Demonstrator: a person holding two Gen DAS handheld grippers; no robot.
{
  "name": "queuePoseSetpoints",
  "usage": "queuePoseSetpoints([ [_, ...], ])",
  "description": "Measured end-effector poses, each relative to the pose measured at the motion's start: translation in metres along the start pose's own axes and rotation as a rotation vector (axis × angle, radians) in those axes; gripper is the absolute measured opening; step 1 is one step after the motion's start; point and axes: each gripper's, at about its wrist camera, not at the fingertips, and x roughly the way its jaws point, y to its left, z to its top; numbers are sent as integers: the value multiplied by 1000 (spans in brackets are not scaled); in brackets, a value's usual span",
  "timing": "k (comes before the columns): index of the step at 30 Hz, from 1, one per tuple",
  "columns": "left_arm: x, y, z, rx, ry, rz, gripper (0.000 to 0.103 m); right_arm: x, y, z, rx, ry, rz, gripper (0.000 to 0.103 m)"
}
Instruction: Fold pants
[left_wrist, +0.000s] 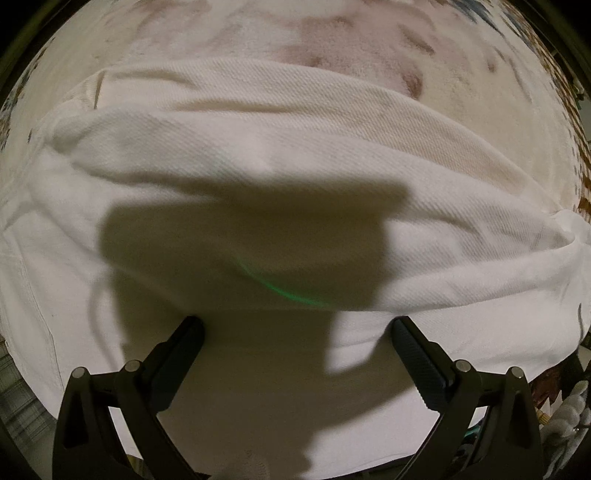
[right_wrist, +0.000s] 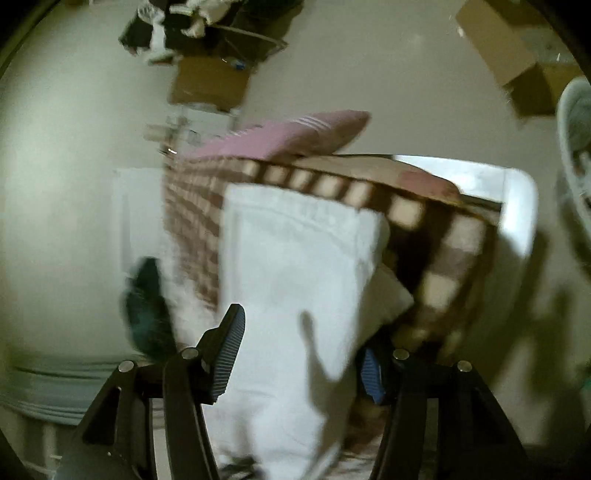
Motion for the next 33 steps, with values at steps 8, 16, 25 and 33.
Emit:
queuePoseSetpoints([
  [8, -3, 2, 5, -1, 6, -1, 103, 2, -13, -2, -77, 10, -47, 54],
  [16, -3, 4, 5, -2, -13, 6, 103, 32, -13, 4, -45, 83, 77, 57],
  [25, -8, 7, -3, -10, -52, -8, 103, 29, 25, -10, -133, 14, -92, 8],
  [33, -62, 52, -36, -109, -130, -100, 103, 4, 137, -82, -419, 39, -131, 8],
])
